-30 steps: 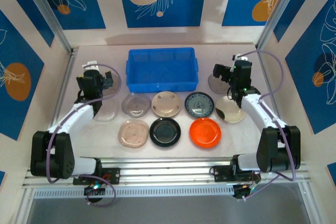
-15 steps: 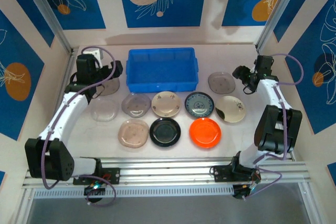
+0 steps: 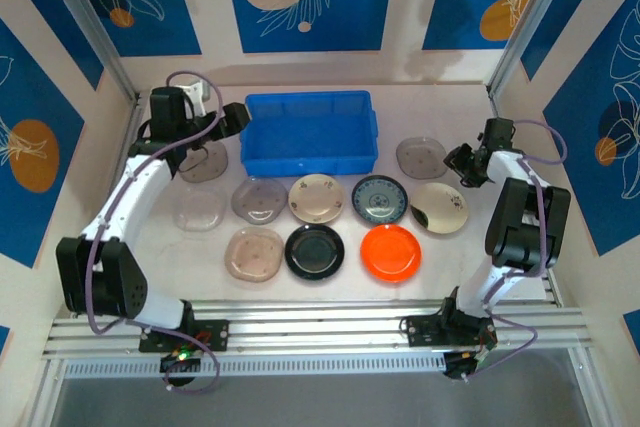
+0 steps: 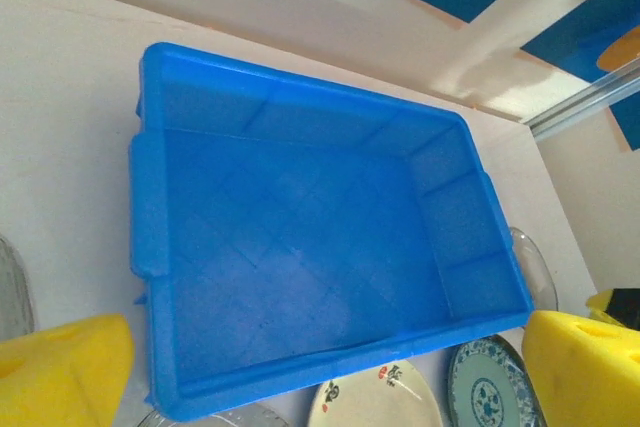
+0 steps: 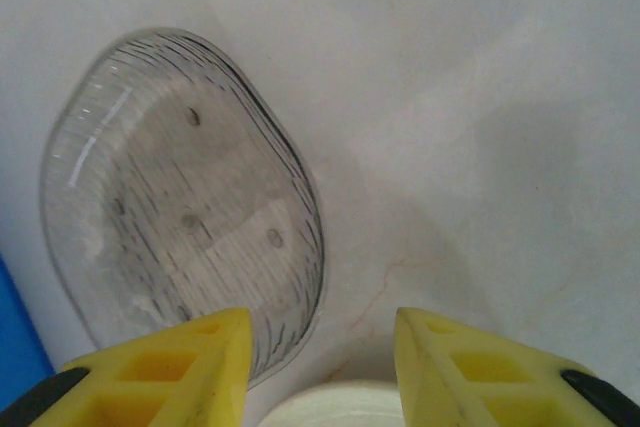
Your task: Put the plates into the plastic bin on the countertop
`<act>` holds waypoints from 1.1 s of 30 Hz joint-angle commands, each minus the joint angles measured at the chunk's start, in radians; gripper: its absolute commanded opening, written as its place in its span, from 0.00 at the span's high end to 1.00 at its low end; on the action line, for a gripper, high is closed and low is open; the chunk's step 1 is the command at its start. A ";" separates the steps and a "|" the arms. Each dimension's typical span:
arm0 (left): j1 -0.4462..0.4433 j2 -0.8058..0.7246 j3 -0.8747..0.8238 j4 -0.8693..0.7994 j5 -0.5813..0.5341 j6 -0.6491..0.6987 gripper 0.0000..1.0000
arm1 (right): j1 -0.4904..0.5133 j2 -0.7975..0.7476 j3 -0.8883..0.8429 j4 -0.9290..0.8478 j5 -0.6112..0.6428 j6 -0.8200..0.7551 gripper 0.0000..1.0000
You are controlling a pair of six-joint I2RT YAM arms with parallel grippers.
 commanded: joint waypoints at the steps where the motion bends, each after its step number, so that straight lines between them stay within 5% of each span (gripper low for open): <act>1: -0.029 0.043 0.043 -0.065 0.054 0.015 0.02 | 0.003 0.026 0.038 -0.017 -0.022 -0.002 0.57; 17: -0.130 0.138 0.039 0.019 0.045 -0.028 0.02 | 0.007 0.160 0.104 0.023 -0.101 0.029 0.62; 20: -0.136 0.145 0.046 0.013 0.041 -0.020 0.02 | 0.007 0.180 0.117 0.024 -0.105 0.035 0.81; 33: -0.162 0.192 0.057 0.031 0.036 -0.023 0.02 | 0.017 0.264 0.208 -0.041 -0.126 0.034 0.82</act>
